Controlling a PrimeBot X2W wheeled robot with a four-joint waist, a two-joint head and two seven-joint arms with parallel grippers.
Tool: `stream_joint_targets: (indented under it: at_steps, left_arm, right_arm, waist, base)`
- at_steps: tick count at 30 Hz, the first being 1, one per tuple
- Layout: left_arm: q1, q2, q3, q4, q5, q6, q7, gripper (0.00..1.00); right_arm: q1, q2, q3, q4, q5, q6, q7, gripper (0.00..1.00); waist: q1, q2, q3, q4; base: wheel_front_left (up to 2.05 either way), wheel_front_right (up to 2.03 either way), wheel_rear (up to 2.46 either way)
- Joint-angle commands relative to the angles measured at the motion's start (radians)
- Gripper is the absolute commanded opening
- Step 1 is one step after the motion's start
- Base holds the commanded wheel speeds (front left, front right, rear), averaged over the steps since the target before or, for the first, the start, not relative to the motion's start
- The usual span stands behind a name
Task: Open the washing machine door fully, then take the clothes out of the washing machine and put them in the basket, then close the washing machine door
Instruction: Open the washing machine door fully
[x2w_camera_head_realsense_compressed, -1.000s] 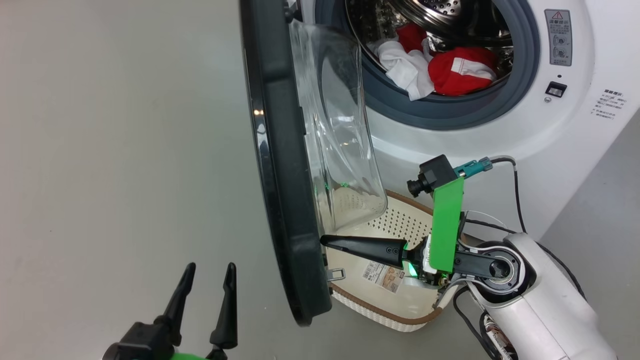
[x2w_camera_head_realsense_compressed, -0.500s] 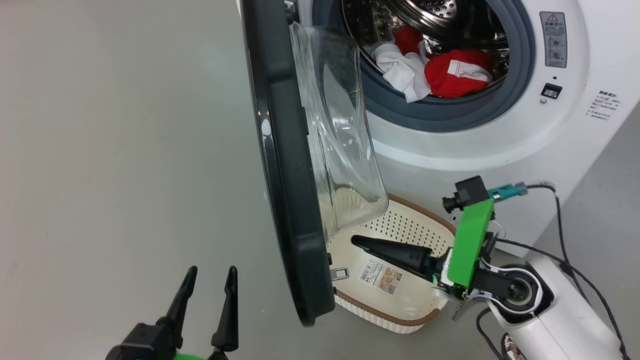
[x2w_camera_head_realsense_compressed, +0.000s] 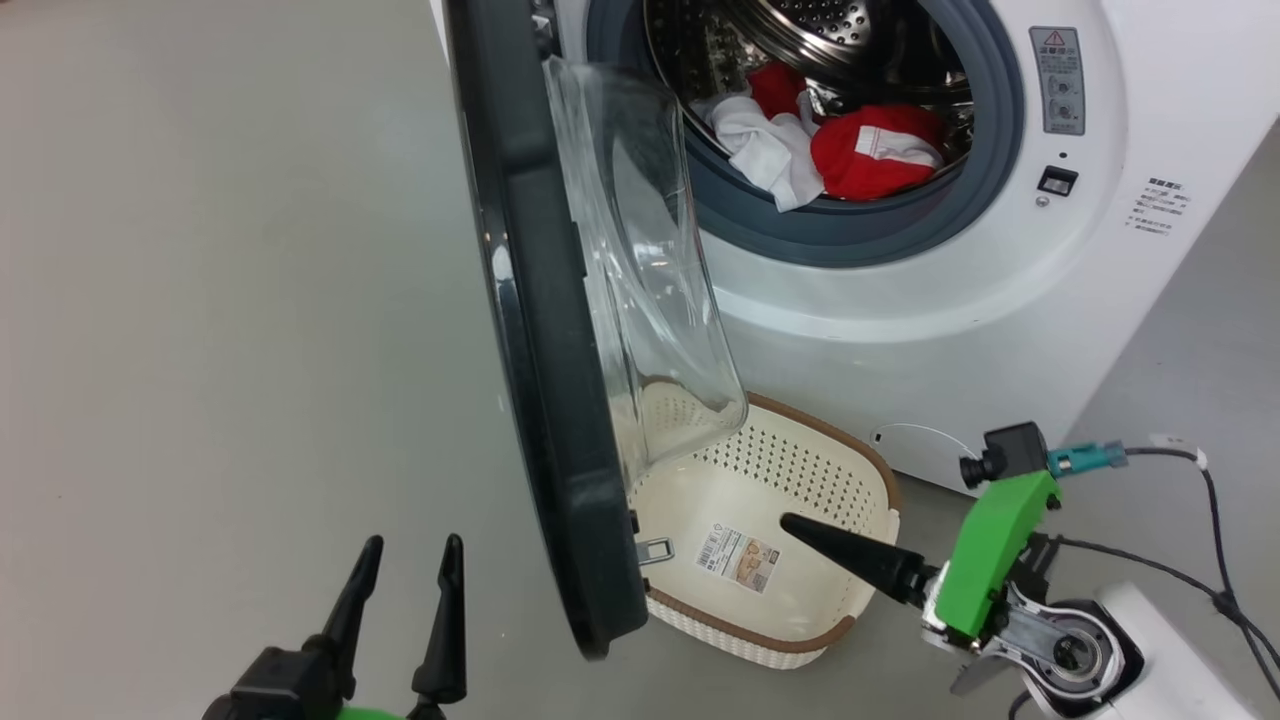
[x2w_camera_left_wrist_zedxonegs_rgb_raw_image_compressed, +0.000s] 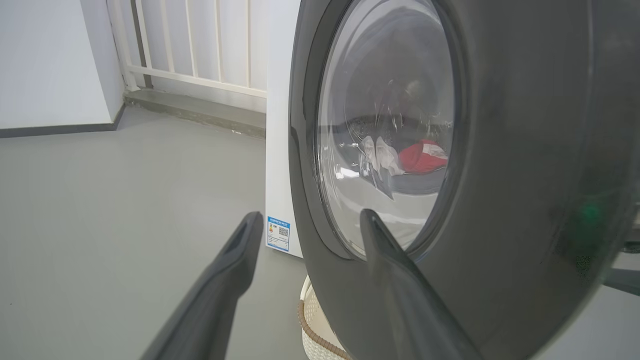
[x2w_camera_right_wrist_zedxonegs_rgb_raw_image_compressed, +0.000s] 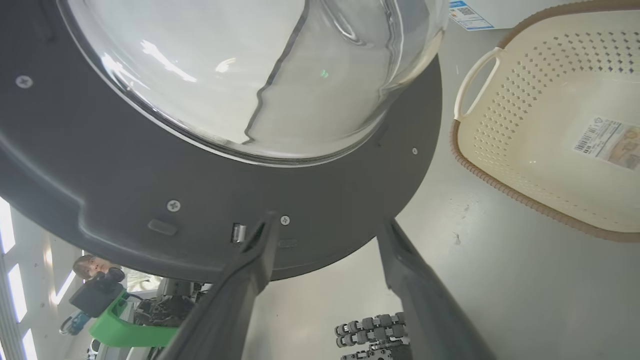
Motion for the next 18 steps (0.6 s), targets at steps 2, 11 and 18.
stream_joint_targets:
  at_steps: [2, 11, 18]
  left_arm:
    - [-0.021, 0.009, 0.041, -0.019, -0.009, -0.004, -0.009, 1.0]
    - [-0.014, 0.009, 0.054, -0.016, -0.009, -0.005, -0.009, 1.0]
    - [-0.009, 0.009, 0.063, -0.011, -0.006, -0.007, -0.009, 1.0]
  right_arm:
    - [0.015, -0.021, 0.022, -0.017, -0.014, 0.007, -0.027, 1.0]
    - [0.063, -0.093, 0.057, -0.002, -0.058, 0.007, -0.154, 1.0]
    - [0.076, -0.149, 0.155, -0.01, -0.147, 0.007, -0.321, 1.0]
  waist:
    - [0.0, -0.0001, 0.0, -0.008]
    - [0.0, -0.0001, -0.003, -0.029]
    - [0.0, -0.0001, -0.007, -0.039]
  base:
    - [0.0, 0.0, 0.0]
    - [0.0, 0.0, 0.0]
    - [0.0, 0.0, 0.0]
